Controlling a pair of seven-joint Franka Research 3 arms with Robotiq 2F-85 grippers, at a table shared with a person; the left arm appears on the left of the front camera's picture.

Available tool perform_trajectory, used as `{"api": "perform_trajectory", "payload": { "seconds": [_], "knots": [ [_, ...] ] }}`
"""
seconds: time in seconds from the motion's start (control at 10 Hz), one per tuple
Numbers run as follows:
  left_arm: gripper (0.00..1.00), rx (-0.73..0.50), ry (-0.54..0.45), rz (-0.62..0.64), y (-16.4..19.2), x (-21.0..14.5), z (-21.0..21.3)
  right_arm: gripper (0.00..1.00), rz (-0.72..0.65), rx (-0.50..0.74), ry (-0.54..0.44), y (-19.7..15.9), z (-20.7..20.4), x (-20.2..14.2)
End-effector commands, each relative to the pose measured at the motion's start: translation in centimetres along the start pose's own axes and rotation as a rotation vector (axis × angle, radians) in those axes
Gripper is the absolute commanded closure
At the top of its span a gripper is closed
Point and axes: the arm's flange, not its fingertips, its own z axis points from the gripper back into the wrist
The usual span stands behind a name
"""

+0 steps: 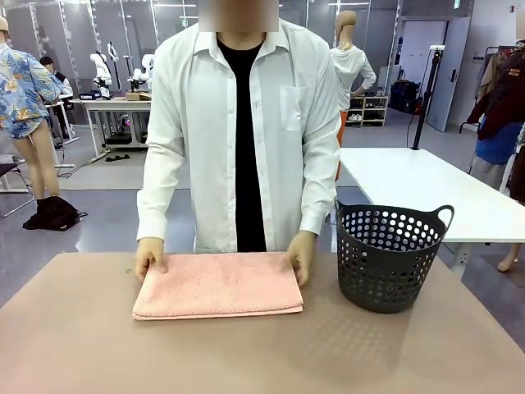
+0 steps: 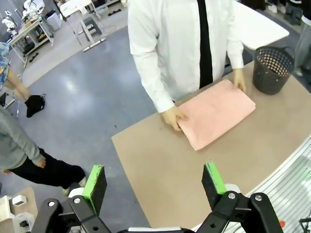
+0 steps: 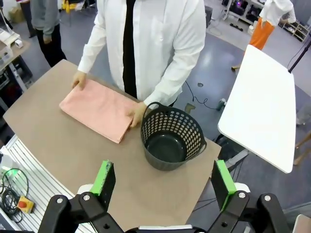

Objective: Fold the towel.
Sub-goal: Release the end of the 100 cm Hotel Towel you were holding.

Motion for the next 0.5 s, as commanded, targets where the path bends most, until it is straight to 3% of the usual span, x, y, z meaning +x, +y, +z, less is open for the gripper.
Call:
{"api": "perform_trajectory", "payload": {
  "seconds": [0.0,0.4],
  "knots": [
    [0.00,0.019,-0.004,0.001,-0.03,0.40,0.61,0.00,-0.003,-0.008,-0.003,-0.15,0.22,0.24],
    [0.00,0.019,-0.004,0.001,-0.03,0.40,0.61,0.00,-0.003,-0.008,-0.003,-0.15,0.22,0.24]
  ]
}}
